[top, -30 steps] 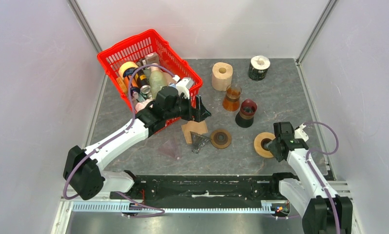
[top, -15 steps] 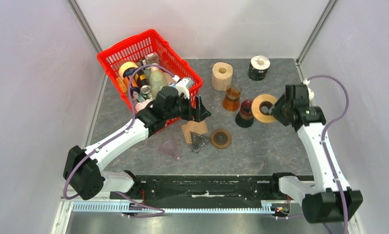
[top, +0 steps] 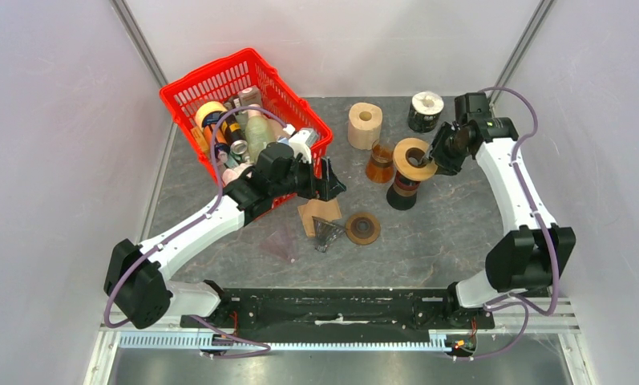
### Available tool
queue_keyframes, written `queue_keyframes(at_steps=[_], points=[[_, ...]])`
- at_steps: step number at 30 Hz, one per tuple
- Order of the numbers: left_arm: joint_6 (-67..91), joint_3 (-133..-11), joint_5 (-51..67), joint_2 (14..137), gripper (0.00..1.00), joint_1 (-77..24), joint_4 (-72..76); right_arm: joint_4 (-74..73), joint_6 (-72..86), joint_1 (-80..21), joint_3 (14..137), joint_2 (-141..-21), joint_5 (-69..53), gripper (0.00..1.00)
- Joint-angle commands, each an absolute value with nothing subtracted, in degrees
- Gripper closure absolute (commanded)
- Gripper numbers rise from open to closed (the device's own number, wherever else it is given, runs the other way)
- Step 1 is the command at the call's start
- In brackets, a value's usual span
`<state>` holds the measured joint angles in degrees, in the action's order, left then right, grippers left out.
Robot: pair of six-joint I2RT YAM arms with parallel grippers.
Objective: Place the coffee filter in the dripper
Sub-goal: Place the dripper holder onto the coffee server.
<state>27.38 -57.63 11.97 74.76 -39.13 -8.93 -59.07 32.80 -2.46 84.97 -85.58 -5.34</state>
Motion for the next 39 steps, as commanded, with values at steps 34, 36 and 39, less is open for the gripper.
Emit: queue_keyframes(at_steps=[34, 36, 39], points=[[28.5, -59.2, 10.4, 77.5, 0.06, -39.3, -9.8, -57.8, 27.6, -5.6, 86.1, -97.1, 3.5, 0.65], [28.5, -59.1, 10.3, 77.6, 0.06, -39.3, -9.8, -57.3, 27.6, -5.7, 85.5, -96.9, 3.7, 0.65], [28.8, -59.2, 9.9, 77.7, 0.06, -39.3, -9.8, -57.1, 28.1, -5.7, 85.2, -97.0, 4.9, 0.6]])
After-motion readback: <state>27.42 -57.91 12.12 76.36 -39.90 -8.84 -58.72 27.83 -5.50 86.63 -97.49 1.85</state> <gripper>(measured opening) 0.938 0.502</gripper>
